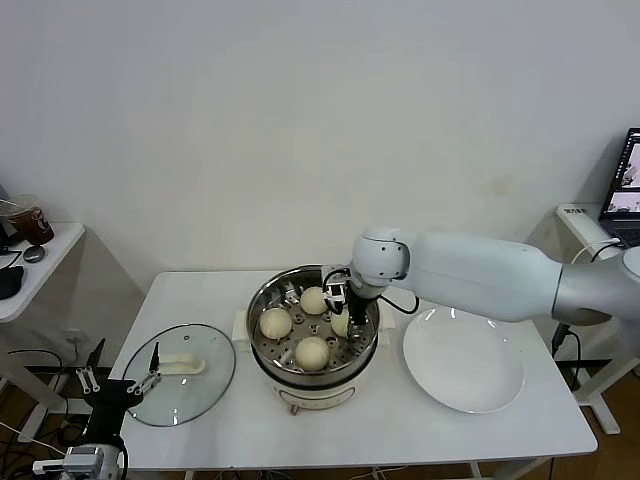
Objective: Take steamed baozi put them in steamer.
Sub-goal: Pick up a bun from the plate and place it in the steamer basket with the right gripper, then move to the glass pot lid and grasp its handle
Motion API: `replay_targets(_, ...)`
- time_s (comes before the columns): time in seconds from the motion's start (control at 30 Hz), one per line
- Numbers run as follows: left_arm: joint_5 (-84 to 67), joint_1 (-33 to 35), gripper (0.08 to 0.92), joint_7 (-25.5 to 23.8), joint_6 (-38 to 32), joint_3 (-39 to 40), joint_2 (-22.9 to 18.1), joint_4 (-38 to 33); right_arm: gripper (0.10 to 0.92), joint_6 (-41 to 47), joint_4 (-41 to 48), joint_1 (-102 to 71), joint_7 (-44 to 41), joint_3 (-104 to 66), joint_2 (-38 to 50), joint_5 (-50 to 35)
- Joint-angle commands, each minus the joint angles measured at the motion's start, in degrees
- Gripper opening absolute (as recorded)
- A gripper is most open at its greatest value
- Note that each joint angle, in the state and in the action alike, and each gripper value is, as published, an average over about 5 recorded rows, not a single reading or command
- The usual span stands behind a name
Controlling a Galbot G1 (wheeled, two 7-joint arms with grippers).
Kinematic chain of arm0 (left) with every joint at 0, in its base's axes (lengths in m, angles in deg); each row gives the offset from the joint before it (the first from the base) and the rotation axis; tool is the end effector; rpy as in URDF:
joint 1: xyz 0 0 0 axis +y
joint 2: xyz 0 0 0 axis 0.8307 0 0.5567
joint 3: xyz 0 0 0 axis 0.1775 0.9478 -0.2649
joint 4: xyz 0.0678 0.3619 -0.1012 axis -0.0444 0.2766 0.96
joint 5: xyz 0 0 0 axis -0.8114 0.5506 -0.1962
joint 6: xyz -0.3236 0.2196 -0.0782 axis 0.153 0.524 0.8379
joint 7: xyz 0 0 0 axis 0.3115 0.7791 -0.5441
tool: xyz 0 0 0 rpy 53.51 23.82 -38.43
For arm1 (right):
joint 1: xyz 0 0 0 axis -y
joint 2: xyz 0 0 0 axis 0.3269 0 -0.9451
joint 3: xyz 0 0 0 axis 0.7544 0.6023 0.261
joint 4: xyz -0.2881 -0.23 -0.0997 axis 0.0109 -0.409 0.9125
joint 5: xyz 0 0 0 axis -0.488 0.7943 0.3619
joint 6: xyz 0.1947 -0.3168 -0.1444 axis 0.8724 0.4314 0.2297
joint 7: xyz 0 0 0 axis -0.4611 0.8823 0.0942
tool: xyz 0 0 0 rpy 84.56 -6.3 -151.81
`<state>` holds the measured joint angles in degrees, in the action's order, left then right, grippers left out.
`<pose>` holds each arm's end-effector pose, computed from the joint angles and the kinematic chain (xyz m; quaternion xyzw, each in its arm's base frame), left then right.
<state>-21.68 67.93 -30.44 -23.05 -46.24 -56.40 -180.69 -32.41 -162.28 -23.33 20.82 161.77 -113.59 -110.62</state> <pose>0.1874 0.1510 -0.3358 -0.0603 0.9840 0.1673 0.0104 0.5506 0.1300 -0.1277 0.5166 -0.5506 0.5406 0.3711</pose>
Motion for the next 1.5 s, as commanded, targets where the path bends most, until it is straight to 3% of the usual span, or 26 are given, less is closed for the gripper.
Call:
replay_targets(0.03,0.03,-0.40,0.823,-0.07,0.17,0.43,-0.08,0.24,0.762,0.28,-6.02,0.53,1.07,-5.14,5.37,0.13)
replay_targets(0.17,0.01,-0.62,0.823,-0.09,0.20,0.56,-0.03,0.64,0.816,0.30,-11.32,-0.72,4.05,-10.03,10.48,-0.27)
replay_targets(0.33,0.03,-0.76,0.823,-0.14,0.18,0.82,-0.04,0.86,0.822,0.04,-16.89,-7.44,10.24,-18.52,18.62,-1.21)
replay_targets(0.57,0.10,-1.12,0.823,-0.36,0.03,1.60,-0.15,1.28,0.823,-10.07,-24.58,-38.86,40.49,-42.96,30.08,-9.44)
replay_targets(0.67,0.19,-0.95,0.823,-0.41,-0.35,2.31,-0.41,1.41,0.823,-19.94,-26.87,-59.86,44.68,-61.36,30.83,-5.18)
replay_targets(0.9,0.65,-0.79,0.823,-0.25,-1.49,3.87,-1.22,1.81,0.823,-37.26,-29.28,-96.29,42.11,-95.71,16.16,6.45)
replay_targets(1.07,0.50,-0.87,0.823,0.36,-2.17,5.78,-1.78,1.62,0.823,-50.84,-27.45,-106.46,37.71,-107.84,1.70,18.01)
replay_targets(1.23,2.31,-1.17,0.823,2.29,-2.13,7.40,-1.82,1.42,0.823,-60.84,-26.78,-109.74,33.72,-118.85,-12.96,22.66)
replay_targets(1.37,13.73,-1.80,0.823,6.51,-4.92,7.40,-1.30,3.77,0.823,-67.39,-25.58,-110.69,32.93,-125.85,-21.95,22.33)
replay_targets(1.5,34.71,-3.28,0.823,10.92,-12.89,3.89,-0.96,9.94,0.823,-67.98,-26.36,-114.29,35.13,-128.90,-24.87,19.36)
